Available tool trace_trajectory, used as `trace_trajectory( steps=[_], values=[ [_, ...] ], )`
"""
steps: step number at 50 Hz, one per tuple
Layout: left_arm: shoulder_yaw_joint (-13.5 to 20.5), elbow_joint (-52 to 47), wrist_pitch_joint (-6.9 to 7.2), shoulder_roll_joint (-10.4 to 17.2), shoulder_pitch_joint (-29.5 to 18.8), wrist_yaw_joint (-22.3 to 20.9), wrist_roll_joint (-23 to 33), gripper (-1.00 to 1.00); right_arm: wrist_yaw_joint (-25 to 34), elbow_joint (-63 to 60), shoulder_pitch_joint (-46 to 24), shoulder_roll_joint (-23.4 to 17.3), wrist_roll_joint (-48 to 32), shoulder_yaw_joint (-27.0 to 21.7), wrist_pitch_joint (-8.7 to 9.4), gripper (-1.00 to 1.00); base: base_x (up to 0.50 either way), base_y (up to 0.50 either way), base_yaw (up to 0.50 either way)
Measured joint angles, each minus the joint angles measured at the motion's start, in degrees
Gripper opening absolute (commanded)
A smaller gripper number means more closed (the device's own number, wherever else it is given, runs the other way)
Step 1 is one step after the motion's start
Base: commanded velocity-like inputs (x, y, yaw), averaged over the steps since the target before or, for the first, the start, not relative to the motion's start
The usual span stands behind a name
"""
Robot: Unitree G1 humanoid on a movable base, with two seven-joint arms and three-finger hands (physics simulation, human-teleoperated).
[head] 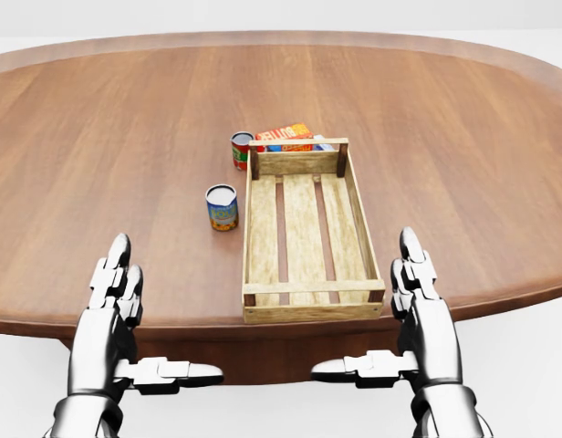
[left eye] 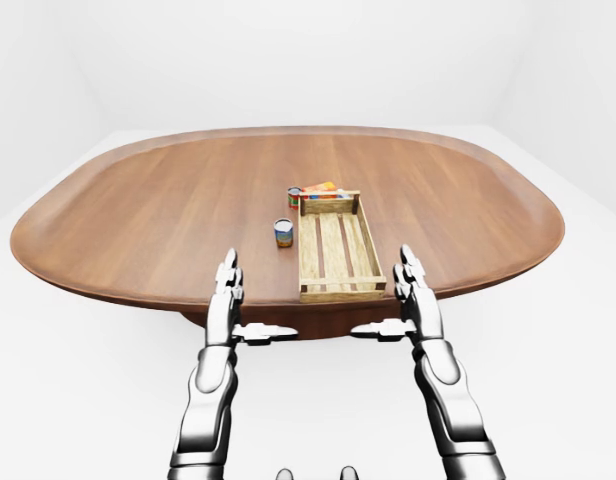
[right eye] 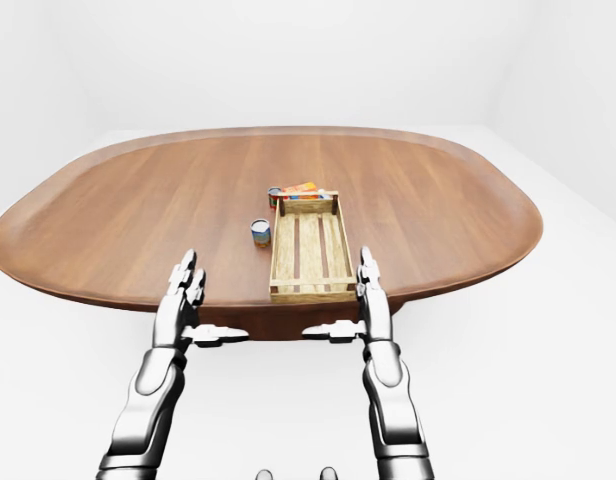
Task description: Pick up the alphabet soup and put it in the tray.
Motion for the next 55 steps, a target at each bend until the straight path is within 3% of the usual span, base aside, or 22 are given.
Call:
trace_trajectory(
  steps=[22,27,42,50,55],
  values=[
    [1.2,-0.6,0.52,0.5,0.0,-1.5,-1.3,1.0,1.1,-0.8,1.0,-0.7,0.4,-1.5,0.51,1.0,0.0,0.0,0.0],
    [1.3,-1.2,1.12,0.5,0.0,-1.5,-1.7,1.0,1.2,-1.0,1.1,-0.7,0.4,-1.5,0.55,1.0,0.0,0.0,0.0],
    [0.6,-5.4,5.01,0.1,-0.1,1.0,-0.8,1.0,1.3,-1.3,1.3,-0.7,0.3,-1.5,0.69,1.0,0.0,0.0,0.0],
    [0.4,-7.0,5.01,0.0,-0.4,0.7,-1.3,1.0,1.2,-1.3,1.1,-0.7,0.4,-1.5,0.8,1.0,0.0,0.0,0.0],
    [0.7,-8.0,5.01,-0.2,-0.3,-0.7,-4.5,1.0,1.2,-1.1,1.0,-0.6,0.5,-1.5,0.82,1.0,0.0,0.0,0.0]
  ],
)
